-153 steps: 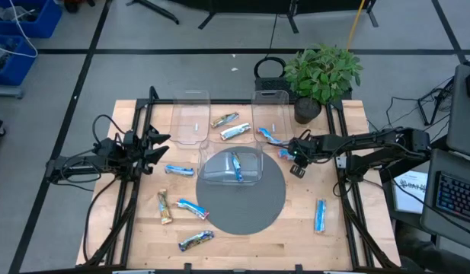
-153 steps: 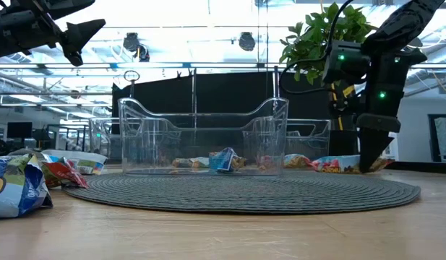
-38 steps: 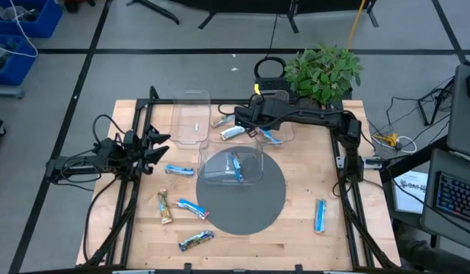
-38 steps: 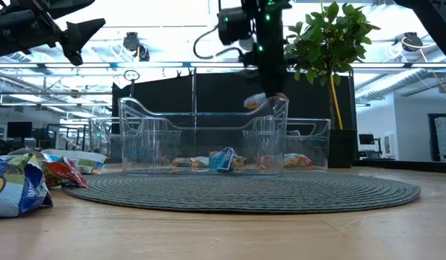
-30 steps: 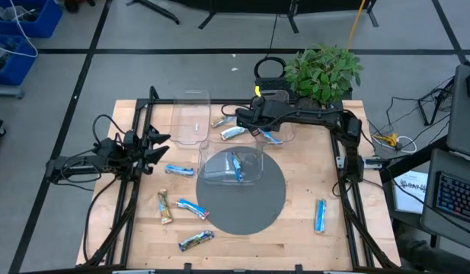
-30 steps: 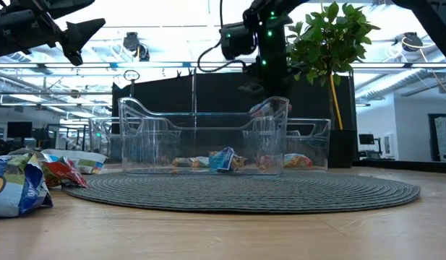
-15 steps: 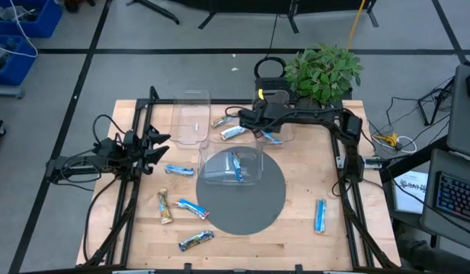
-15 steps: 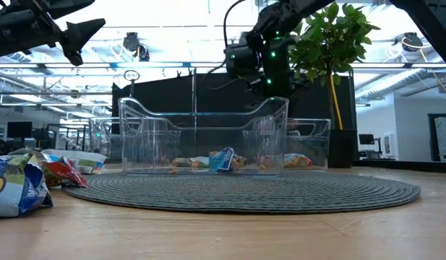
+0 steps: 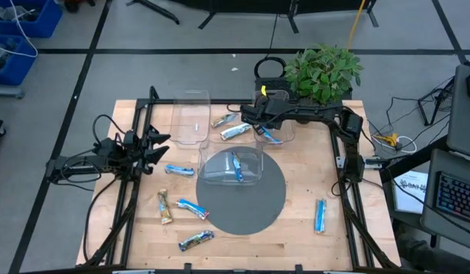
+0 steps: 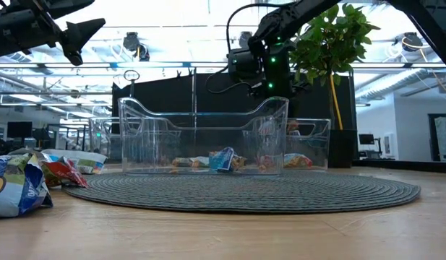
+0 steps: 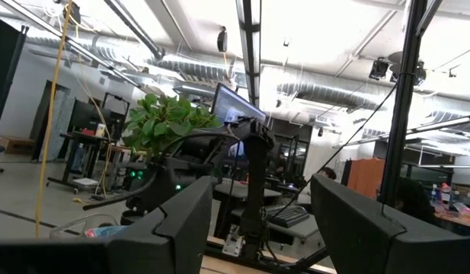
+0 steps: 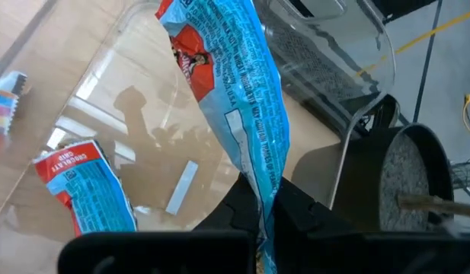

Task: Pick and place Granola Bars by type
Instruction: Put the red granola bar into the top right transparent bin

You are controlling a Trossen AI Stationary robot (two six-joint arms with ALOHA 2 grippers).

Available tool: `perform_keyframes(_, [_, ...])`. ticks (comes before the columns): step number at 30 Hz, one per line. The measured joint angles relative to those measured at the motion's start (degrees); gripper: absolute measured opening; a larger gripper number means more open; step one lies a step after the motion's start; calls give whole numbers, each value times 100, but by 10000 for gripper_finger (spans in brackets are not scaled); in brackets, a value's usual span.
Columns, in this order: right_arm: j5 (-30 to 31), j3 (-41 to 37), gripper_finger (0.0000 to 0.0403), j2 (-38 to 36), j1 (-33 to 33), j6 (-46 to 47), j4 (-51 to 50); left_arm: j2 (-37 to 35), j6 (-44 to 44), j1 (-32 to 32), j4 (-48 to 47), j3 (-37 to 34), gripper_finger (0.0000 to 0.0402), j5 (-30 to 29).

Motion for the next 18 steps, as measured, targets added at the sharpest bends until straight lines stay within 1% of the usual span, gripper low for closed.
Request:
perform_keyframes(8, [-14,0,5,281,-28,-172,54,2,0,0,0,0,225,0])
perform_keyframes(18, [-9,2,8,346,-28,-262,53,1,0,0,0,0,225,0])
